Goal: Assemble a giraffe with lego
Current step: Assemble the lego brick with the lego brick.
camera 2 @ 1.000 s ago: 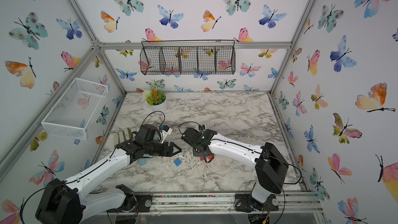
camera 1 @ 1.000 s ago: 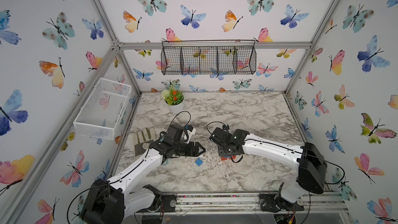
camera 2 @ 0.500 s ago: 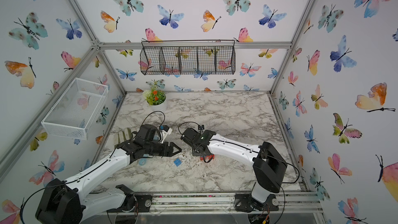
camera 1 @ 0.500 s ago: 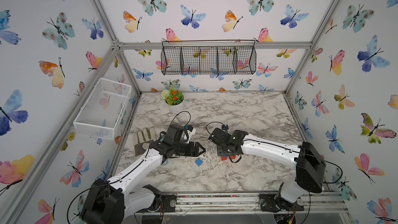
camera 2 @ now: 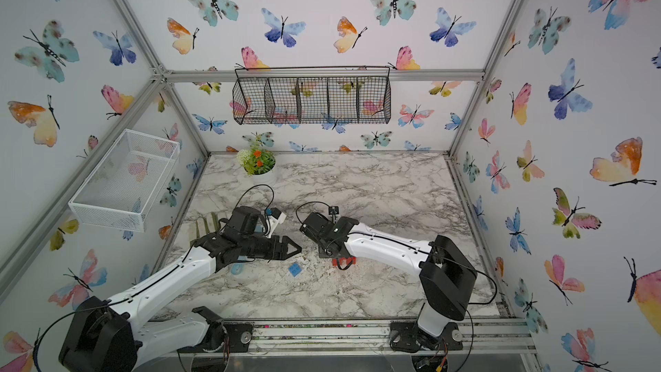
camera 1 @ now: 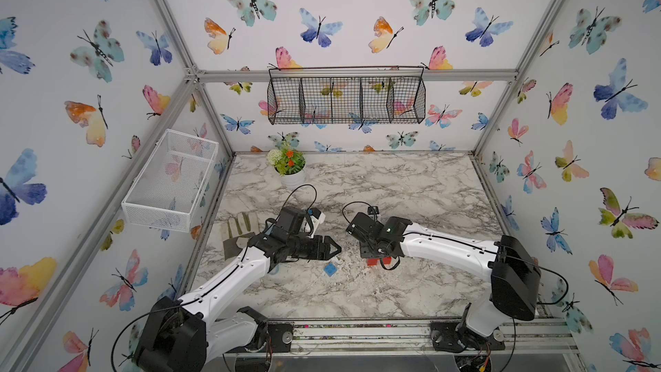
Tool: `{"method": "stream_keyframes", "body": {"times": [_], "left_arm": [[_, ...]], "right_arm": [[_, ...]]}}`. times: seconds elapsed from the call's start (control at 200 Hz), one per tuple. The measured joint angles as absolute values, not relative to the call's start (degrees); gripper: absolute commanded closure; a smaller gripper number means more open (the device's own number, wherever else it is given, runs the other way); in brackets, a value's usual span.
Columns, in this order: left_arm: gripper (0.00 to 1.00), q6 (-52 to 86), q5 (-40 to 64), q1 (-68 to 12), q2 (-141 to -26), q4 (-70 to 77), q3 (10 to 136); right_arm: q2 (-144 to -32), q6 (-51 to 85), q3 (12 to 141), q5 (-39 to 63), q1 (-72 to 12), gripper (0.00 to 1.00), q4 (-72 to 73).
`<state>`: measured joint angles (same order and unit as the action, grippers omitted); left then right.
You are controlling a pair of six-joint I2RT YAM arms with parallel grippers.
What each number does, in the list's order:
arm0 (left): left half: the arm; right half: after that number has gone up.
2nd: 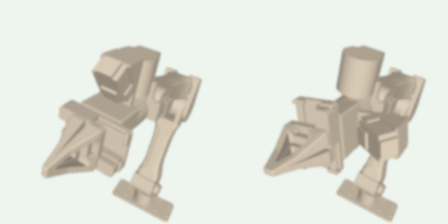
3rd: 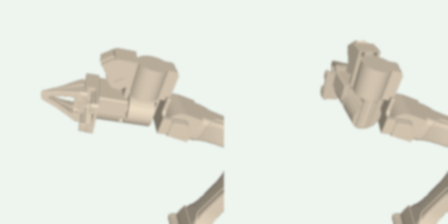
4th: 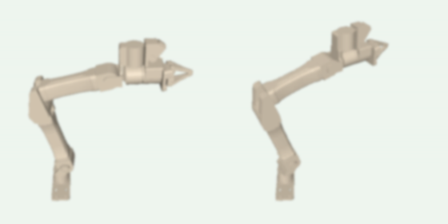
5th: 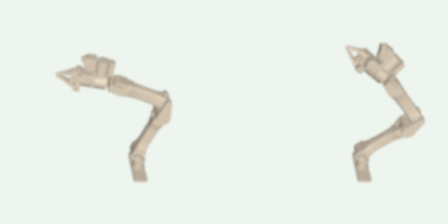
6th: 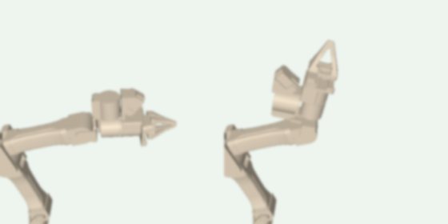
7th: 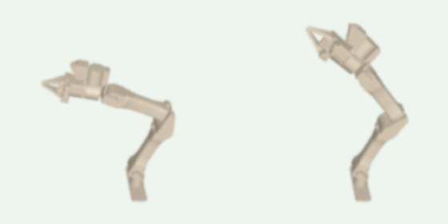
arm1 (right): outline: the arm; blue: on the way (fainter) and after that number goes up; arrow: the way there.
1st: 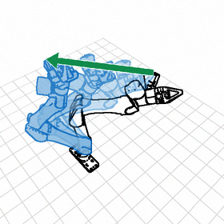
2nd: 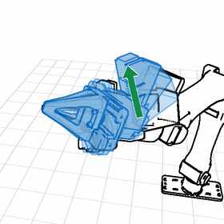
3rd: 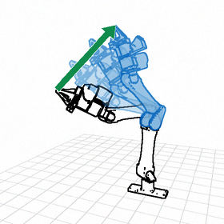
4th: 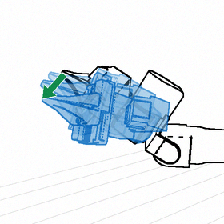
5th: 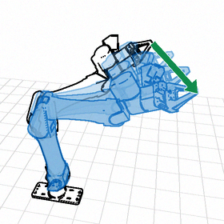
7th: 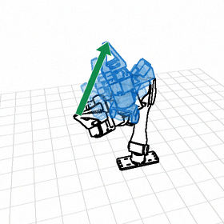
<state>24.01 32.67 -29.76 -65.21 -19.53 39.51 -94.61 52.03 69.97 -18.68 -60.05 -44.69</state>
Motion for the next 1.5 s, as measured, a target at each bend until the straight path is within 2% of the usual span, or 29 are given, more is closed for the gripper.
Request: {"method": "stream_keyframes", "body": {"times": [1.497], "left_arm": [[0.27, 24.0, 32.7, -29.8, -65.2, -19.5, 39.5]], "right_arm": [[-95.3, 50.3, 70.6, -19.5, -60.1, 0.77, -45.6]]}}
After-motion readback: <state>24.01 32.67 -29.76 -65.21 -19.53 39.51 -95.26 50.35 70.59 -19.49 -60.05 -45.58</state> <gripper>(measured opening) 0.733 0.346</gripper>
